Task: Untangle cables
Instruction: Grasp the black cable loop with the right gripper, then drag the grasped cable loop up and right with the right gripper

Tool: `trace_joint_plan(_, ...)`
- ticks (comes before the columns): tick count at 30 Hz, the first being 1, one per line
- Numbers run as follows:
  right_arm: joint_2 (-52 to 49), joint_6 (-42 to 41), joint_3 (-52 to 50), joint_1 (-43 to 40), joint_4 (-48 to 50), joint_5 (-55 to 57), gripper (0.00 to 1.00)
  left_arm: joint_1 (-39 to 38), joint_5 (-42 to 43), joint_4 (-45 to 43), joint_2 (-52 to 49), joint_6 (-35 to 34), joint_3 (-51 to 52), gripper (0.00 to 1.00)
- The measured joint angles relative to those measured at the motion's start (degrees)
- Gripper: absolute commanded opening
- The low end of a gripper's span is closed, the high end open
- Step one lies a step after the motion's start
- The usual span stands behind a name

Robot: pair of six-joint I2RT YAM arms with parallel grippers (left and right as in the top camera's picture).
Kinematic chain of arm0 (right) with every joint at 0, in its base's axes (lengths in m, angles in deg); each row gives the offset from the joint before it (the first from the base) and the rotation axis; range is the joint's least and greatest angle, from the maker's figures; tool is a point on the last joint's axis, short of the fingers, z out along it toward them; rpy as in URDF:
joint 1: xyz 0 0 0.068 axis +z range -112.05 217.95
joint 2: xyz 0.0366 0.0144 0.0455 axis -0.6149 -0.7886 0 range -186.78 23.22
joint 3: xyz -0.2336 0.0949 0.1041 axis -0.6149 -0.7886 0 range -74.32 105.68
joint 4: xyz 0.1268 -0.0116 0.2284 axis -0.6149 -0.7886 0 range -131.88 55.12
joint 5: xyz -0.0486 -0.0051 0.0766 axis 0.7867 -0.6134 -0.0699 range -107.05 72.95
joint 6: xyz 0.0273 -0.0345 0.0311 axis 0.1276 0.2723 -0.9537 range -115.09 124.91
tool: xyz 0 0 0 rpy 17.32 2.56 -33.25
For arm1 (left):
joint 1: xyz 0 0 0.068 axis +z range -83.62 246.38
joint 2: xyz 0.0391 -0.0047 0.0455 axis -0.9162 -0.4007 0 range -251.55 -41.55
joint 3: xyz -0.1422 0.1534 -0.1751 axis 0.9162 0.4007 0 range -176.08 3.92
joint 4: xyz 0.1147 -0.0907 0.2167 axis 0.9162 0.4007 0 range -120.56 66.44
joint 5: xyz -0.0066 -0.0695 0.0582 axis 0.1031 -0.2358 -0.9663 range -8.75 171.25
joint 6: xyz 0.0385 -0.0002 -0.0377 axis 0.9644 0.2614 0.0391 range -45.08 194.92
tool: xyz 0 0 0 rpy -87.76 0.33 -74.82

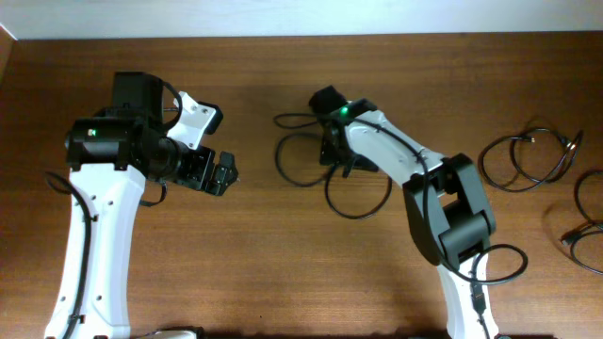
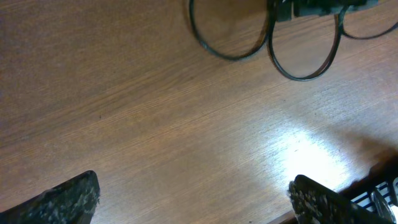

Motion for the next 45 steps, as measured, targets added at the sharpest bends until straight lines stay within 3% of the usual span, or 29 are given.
trace_joint_plan(17, -0.22, 13.44, -0.13, -12.31, 6.56, -2.64, 0.84, 0.0, -0.02, 0.02, 0.0, 0.0, 0.0, 0.99)
trace_joint_plan(37, -1.44, 18.82, -0.81, -31.08, 20.24, -1.97, 0.84, 0.0, 0.0, 0.02, 0.0, 0.0, 0.0, 0.99)
trace_joint_plan(41, -1.73, 22.34, 0.15, -35.06, 17.55, -4.09, 0.85, 0.0, 0.0, 0.02, 0.0, 0.0, 0.0, 0.99)
trace_joint_plan(45, -2.45, 26.49, 6.03, -35.19, 4.81, -6.43, 0.85, 0.0, 0.0, 0.0, 0.0, 0.0, 0.0, 0.99)
